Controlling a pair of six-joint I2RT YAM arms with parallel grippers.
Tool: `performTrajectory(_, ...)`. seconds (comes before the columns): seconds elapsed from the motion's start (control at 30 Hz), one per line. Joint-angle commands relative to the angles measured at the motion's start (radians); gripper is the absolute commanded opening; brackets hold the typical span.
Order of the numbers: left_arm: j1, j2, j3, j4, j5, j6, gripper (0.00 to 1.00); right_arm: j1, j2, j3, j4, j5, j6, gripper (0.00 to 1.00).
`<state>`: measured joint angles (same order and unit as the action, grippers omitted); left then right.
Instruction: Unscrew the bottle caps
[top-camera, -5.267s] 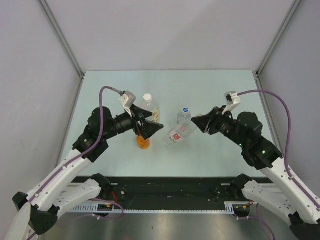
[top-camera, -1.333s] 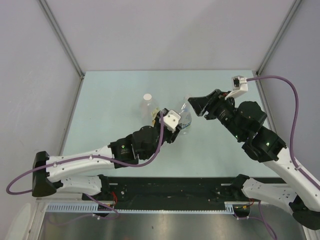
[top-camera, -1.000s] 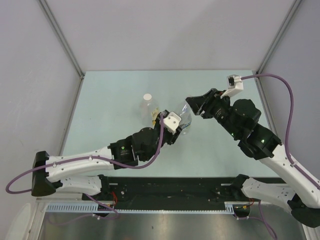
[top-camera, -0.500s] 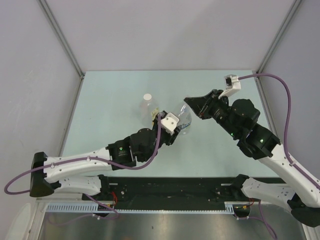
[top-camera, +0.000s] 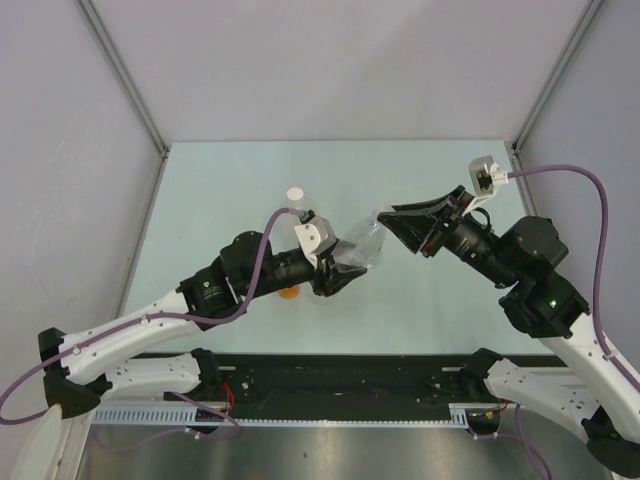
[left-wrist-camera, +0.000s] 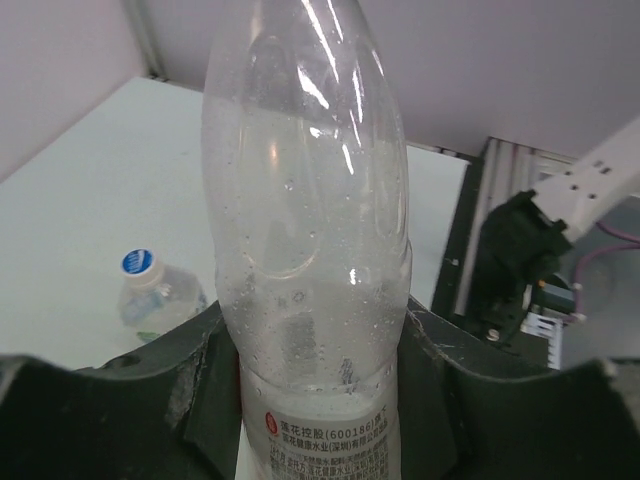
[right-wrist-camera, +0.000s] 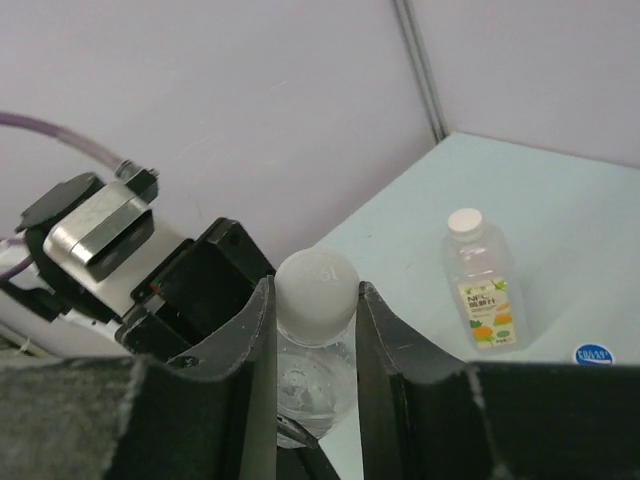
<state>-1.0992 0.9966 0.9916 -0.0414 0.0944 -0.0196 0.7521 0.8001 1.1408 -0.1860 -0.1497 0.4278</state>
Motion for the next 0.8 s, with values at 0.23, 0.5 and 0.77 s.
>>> performTrajectory(0.23,0.113,-0.026,0.032,0.095,0.727,-0.078,0.00,-0.007,-0.036,-0.044,0.062,-0.500,-0.204,0.00)
performTrajectory(0.5,0.170,0.025,0.085,0.123,1.007,-0.118,0.00,-0.013,-0.050,-0.044,0.028,-0.686,-0.264,0.00)
performTrajectory(0.77,0.177,0.079,0.076,0.273,1.156,-0.233,0.00,-0.020,-0.056,-0.042,0.000,-0.859,-0.325,0.00)
